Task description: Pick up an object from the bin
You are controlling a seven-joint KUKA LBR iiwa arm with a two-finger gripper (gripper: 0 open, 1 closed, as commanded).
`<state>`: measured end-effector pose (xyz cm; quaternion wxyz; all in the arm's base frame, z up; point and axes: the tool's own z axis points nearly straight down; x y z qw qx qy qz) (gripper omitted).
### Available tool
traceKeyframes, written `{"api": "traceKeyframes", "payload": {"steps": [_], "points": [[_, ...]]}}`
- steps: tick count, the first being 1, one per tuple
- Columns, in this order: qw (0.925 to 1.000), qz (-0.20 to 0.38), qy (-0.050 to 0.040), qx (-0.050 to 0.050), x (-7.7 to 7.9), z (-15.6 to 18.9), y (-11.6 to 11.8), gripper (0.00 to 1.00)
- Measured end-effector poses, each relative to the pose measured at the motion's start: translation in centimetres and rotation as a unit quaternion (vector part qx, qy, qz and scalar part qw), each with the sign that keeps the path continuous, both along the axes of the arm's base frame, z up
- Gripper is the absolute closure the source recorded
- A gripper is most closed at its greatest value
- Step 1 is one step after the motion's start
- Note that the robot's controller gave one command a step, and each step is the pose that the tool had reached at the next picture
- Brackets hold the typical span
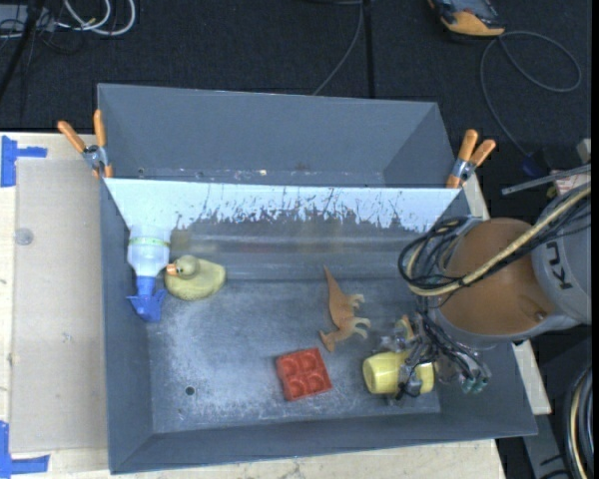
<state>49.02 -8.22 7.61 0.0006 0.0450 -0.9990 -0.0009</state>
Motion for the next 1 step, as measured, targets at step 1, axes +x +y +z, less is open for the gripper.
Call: {"api": "traceKeyframes", "payload": {"steps": [1], "points": [[1.0, 0.004, 0.0, 0.0, 0.22, 13.54, 1.31, 1.0]]}}
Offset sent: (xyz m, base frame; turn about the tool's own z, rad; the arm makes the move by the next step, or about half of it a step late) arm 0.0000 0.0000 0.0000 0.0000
